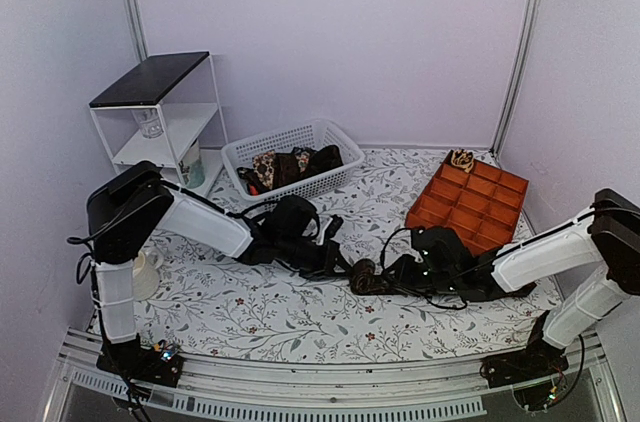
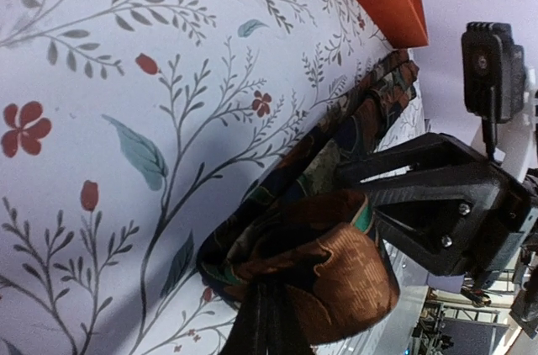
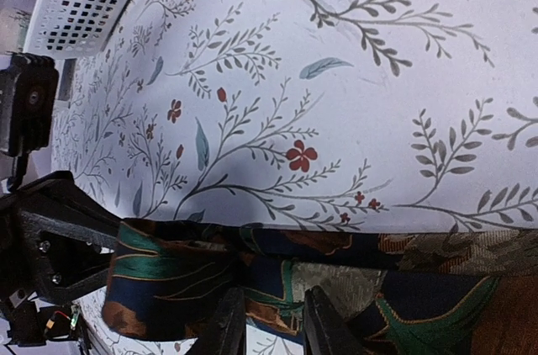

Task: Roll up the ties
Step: Roll the tie at the center of the board.

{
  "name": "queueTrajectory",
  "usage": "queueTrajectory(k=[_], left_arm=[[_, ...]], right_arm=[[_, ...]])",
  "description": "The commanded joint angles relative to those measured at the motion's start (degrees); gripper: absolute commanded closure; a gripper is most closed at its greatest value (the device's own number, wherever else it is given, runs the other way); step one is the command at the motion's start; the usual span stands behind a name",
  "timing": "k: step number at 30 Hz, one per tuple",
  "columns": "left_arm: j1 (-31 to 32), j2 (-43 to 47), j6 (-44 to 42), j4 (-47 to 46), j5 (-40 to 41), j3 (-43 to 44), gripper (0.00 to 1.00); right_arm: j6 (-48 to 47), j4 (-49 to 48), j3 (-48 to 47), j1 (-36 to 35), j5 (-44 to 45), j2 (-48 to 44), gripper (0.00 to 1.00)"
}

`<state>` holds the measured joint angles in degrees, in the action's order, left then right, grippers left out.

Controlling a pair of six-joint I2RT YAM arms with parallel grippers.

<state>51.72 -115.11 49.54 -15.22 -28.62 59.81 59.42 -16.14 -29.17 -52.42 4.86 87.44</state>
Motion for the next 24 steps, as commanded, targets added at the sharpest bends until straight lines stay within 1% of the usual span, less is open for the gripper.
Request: queueTrajectory(k=[1, 5, 7, 15, 21, 24], left_arm=[[1.9, -1.9, -0.5, 2.0, 0.3, 3.1, 1.0], [2.6, -2.2, -1.0, 4.1, 0.7, 5.3, 1.0], [2.9, -1.6, -0.9, 4.3, 1.5, 5.5, 1.0], [4.5, -1.4, -0.3, 5.5, 2.6, 7.3, 0.97], [5.7, -3.0, 0.3, 5.8, 2.3, 9.6, 0.96], [6.0, -3.6, 0.2, 5.9, 2.1, 10.8, 0.95]], right_arm=[[0.8, 2.8, 1.4, 0.5, 2.2, -6.3, 0.74], [2.0, 3.9, 3.3, 1.4, 1.1, -9.5, 0.63], [2.5, 4.1, 4.0, 1.4, 0.4, -11.0, 0.6], [3.2, 4.8, 5.5, 1.4, 0.2, -17.2, 0.57], [3.8, 4.6, 5.0, 1.3, -1.7, -16.5, 0.49], [4.0, 4.6, 4.8, 1.4, -2.6, -15.6, 0.48]])
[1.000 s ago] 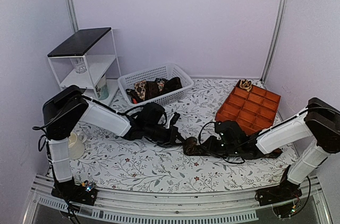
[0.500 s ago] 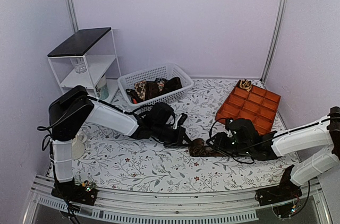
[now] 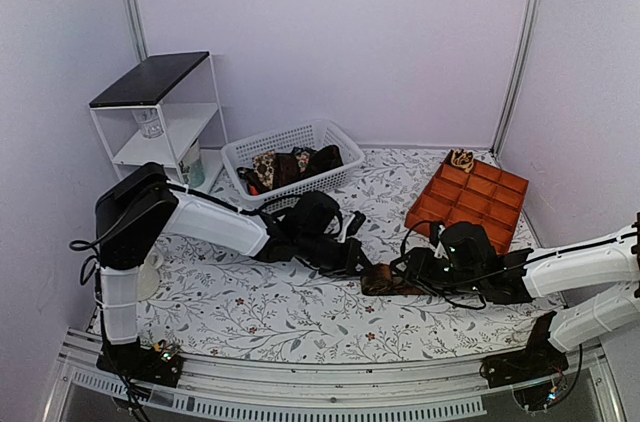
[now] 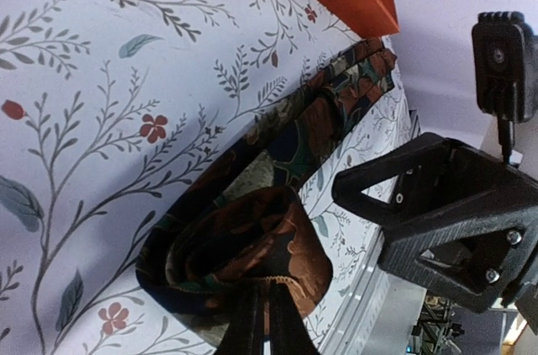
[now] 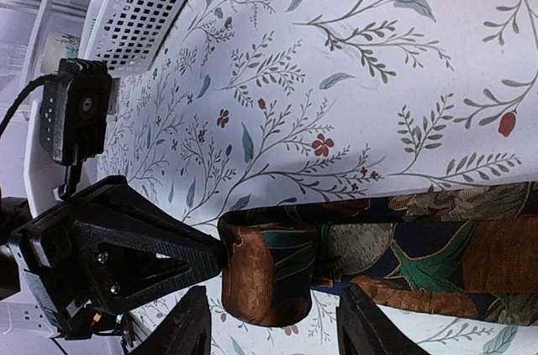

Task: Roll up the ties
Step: Roll the tie at the center of the board.

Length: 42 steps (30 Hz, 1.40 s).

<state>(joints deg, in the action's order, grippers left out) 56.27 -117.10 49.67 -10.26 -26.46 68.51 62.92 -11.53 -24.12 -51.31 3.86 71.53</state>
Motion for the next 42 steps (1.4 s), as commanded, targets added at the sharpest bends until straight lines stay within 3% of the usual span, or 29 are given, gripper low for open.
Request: queueTrajectory(k=[1, 4, 11, 16, 22, 34, 42], left_arm=[[1.5, -1.9, 0.1, 0.9, -0.2, 2.4, 0.95], [1.7, -2.7, 0.2, 0.4, -0.3, 2.8, 0.95], [2.1, -4.7, 0.9, -1.0, 0.0, 3.6, 0.95], [2.0, -5.8, 1.3, -1.1, -0.1, 4.1, 0.95], [0.6, -1.2, -0.1, 2.7, 5.7, 2.5, 0.95], [-5.8, 20.4, -2.2, 8.6, 17.8, -20.8, 0.91], [-9.8, 31.8, -1.4, 3.7, 16.6, -37.6, 0.96]], right_arm=[[0.5, -0.3, -0.3, 0.3, -1.8, 0.8, 0.49], [0.0, -1.7, -0.4, 0.4, -2.2, 3.4, 0.58], [-0.7, -4.6, -0.4, 0.6, -3.6, 8.4, 0.6], [-3.3, -6.2, -0.9, 1.7, -4.0, 10.9, 0.72], [-4.6, -7.8, -1.8, 1.3, -7.5, 15.4, 0.77], [-5.3, -6.6, -17.1, -4.8, -9.3, 29.0, 0.76], [-5.3, -1.0, -30.1, -9.1, -10.9, 38.5, 0.76]])
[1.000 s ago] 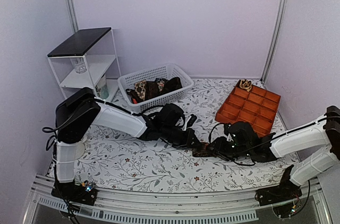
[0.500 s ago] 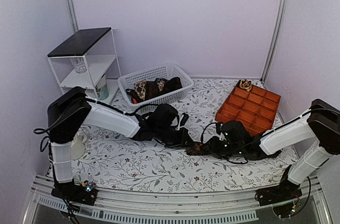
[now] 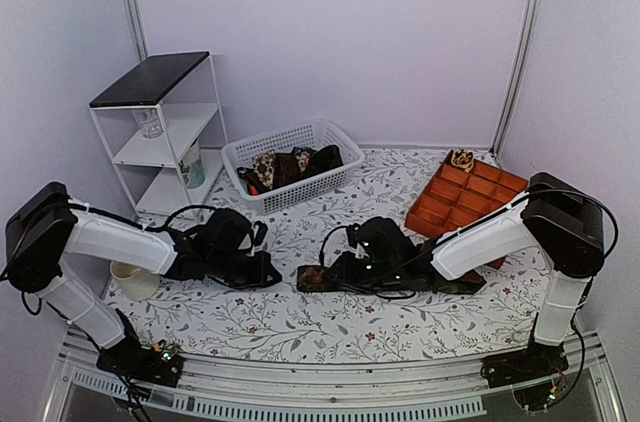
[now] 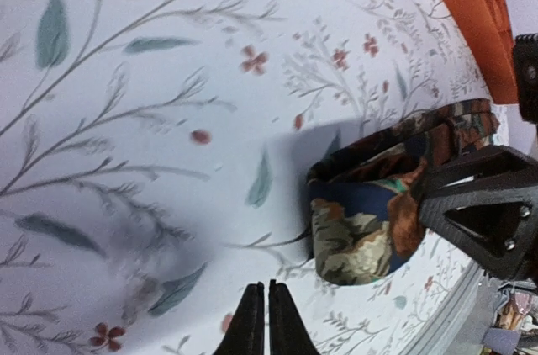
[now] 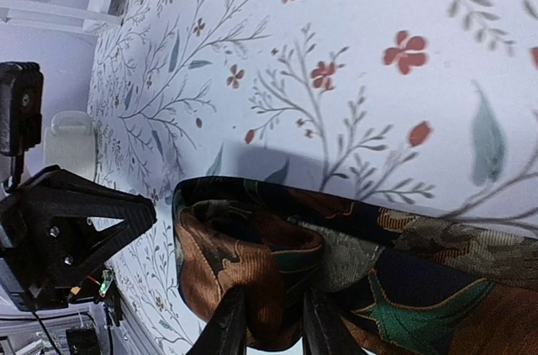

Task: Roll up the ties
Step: Roll the tie at the center of the board.

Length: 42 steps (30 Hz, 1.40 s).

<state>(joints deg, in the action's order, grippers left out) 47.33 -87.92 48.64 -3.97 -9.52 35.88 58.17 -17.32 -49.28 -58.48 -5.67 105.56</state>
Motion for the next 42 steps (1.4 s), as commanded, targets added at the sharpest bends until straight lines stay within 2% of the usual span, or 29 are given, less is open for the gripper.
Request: queueTrajectory(k=[1, 11, 14, 21, 32, 42], left_arm=[[-1.0, 2.4, -0.4, -3.2, -0.9, -5.6, 0.96], [-1.2, -5.7, -1.8, -10.3, -6.4, -4.3, 1.0], [-1.3, -7.5, -1.0, -13.1, -8.6, -4.3, 1.0], [-1.7, -7.8, -1.2, -16.5, -10.8, -4.3, 1.0], [-1.6, -4.6, -1.5, -16.0, -12.2, -1.9, 1.0], [-0.1, -5.9, -2.9, -14.2, -12.9, 1.9, 1.0]], right_arm=[[-0.7, 6.1, -6.2, -2.2, -0.9, 5.0, 0.76], [0.9, 9.4, -6.8, -2.3, 2.2, 5.9, 0.76], [0.8, 10.3, -6.4, -2.3, 3.6, 5.5, 0.73], [-1.2, 10.9, -6.6, -2.0, 5.7, 4.6, 0.73], [-3.5, 10.9, -6.4, -0.9, 5.3, 3.0, 0.74], [-4.8, 10.7, -5.3, 0.0, 5.9, 1.5, 0.74]])
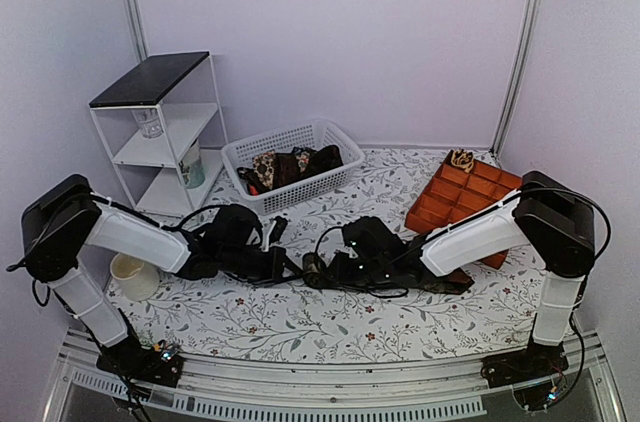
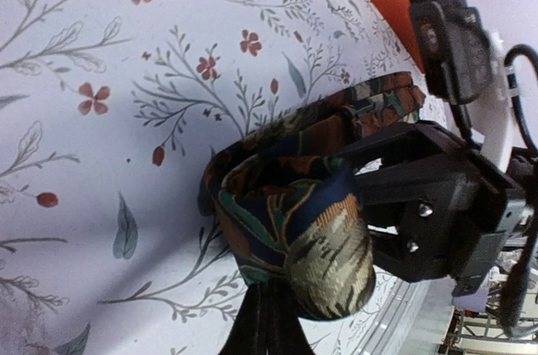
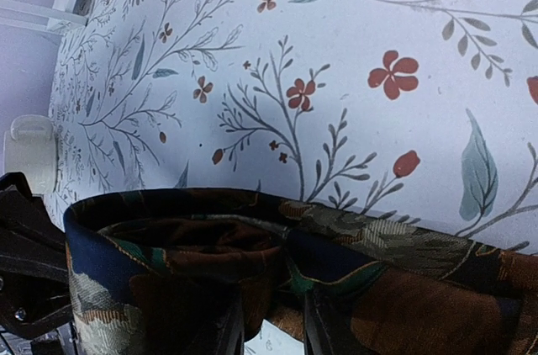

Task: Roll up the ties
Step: Roll the tie at the center of the board.

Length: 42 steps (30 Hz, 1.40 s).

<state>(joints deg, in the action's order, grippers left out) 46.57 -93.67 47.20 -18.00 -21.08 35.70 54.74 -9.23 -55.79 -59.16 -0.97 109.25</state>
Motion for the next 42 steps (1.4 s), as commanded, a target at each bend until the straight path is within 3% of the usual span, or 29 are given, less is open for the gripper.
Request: queueTrajectory(k=[1, 17, 30, 42], left_arm=[[0.7, -0.5, -1.5, 0.0, -1.4, 2.4, 1.0], [2.5, -4.7, -4.5, 6.9, 0.6, 8.8, 1.0], [2.9, -6.0, -5.1, 8.1, 0.4, 12.3, 0.98], [3.1, -9.6, -4.5, 6.3, -2.6, 14.8, 0.99]], right_arm=[[-1.5, 2.6, 1.3, 0.9, 1.2, -2.2, 0.74], [-3.3, 0.3, 4.7, 1.9, 3.2, -4.8, 0.77], [-0.8, -2.9, 10.4, 2.3, 6.8, -8.6, 0.75], [-3.0, -4.1, 9.6, 2.3, 5.6, -7.7, 0.81]])
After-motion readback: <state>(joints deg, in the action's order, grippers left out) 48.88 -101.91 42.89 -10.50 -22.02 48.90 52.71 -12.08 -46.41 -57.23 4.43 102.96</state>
